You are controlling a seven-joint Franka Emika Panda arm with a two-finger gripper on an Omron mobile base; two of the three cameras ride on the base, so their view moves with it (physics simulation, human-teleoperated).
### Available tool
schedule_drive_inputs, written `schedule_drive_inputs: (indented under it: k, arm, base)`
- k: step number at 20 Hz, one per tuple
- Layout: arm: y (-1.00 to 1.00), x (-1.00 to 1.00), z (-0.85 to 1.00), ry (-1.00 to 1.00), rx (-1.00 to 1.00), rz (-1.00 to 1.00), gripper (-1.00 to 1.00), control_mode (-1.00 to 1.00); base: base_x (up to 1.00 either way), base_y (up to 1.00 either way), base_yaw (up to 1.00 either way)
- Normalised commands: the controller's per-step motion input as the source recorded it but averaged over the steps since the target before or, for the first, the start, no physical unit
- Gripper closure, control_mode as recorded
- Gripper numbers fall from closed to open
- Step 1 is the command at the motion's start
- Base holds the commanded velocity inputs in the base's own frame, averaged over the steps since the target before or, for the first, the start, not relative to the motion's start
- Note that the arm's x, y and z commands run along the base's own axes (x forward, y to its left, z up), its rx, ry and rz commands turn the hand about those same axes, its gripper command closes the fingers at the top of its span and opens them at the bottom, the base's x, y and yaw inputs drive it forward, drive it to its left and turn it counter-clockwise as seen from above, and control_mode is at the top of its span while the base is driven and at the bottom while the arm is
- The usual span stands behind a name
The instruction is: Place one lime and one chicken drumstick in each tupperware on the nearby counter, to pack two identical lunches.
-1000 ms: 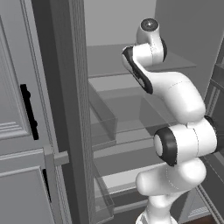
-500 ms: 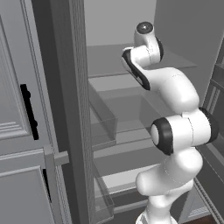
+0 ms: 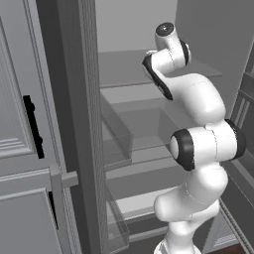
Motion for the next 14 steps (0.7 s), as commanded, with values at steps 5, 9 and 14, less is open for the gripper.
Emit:
schedule_drive_inputs:
  k: [5,9,14]
  arm:
    - [-0.43,-0.12,0.0,0.0,0.06,-0.06,-1.0,-1.0]
    - [-0.36,-0.41,0.0,0.0,0.05,0.0,-1.0,-1.0]
    - [-0.11,-0.62,-0.05,0.0,0.02,0.0,-1.0,-1.0]
  base:
    - [0.0,0.0,0.0]
    - [0.0,0.0,0.0]
    - [0.0,0.0,0.0]
